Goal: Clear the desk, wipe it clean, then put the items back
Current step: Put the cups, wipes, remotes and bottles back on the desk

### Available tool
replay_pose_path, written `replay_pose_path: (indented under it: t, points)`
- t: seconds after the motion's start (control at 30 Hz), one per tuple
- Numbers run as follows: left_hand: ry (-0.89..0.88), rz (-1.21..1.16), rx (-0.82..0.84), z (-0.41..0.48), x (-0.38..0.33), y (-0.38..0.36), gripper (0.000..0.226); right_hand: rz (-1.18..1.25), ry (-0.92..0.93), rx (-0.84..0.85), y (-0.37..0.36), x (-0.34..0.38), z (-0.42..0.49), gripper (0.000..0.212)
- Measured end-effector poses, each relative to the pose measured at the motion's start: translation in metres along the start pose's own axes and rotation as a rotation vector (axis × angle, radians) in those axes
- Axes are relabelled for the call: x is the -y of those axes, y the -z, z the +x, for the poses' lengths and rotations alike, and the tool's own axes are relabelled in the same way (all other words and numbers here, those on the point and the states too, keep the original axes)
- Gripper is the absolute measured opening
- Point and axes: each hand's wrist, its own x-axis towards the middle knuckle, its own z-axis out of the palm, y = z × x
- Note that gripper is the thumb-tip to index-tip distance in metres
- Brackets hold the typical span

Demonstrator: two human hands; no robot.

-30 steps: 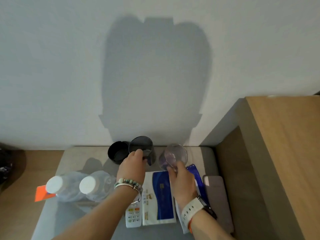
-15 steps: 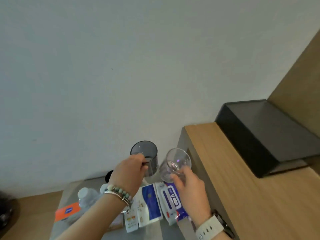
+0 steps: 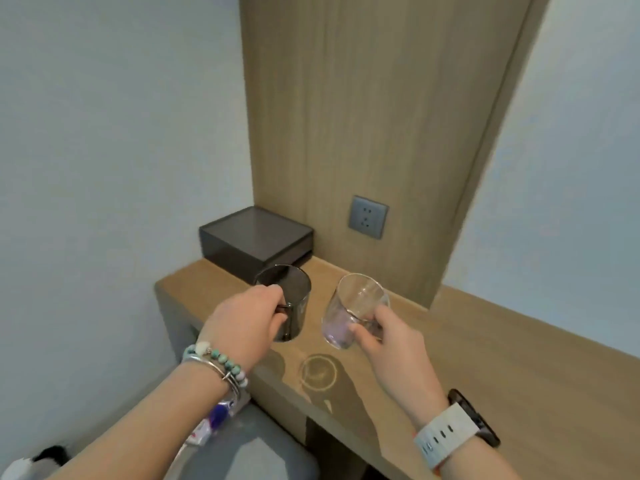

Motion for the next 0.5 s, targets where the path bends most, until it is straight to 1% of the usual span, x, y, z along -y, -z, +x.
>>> replay_pose_path:
  t: [0.07,0.23,0.37,0.5]
  points:
    - [-0.11,-0.006,0.019,0.003,-0.055,-0.008,0.013,-0.025,-0.051,-0.101,0.046,-0.029,-0.027,0.024]
    - [-0.36,-0.042,0.098,-0.01,-0.211,-0.037,0.018,-0.096,-0.225,-0.256,0.163,-0.107,-0.11,0.036]
    - [-0.483,-0.092,0.206,-0.036,-0.338,-0.058,0.015,-0.12,-0.354,-0.322,0.251,-0.165,-0.183,0.032]
    - [-0.589,-0.102,0.26,-0.068,-0.464,-0.076,0.016,-0.199,-0.439,-0.371,0.336,-0.219,-0.256,0.034]
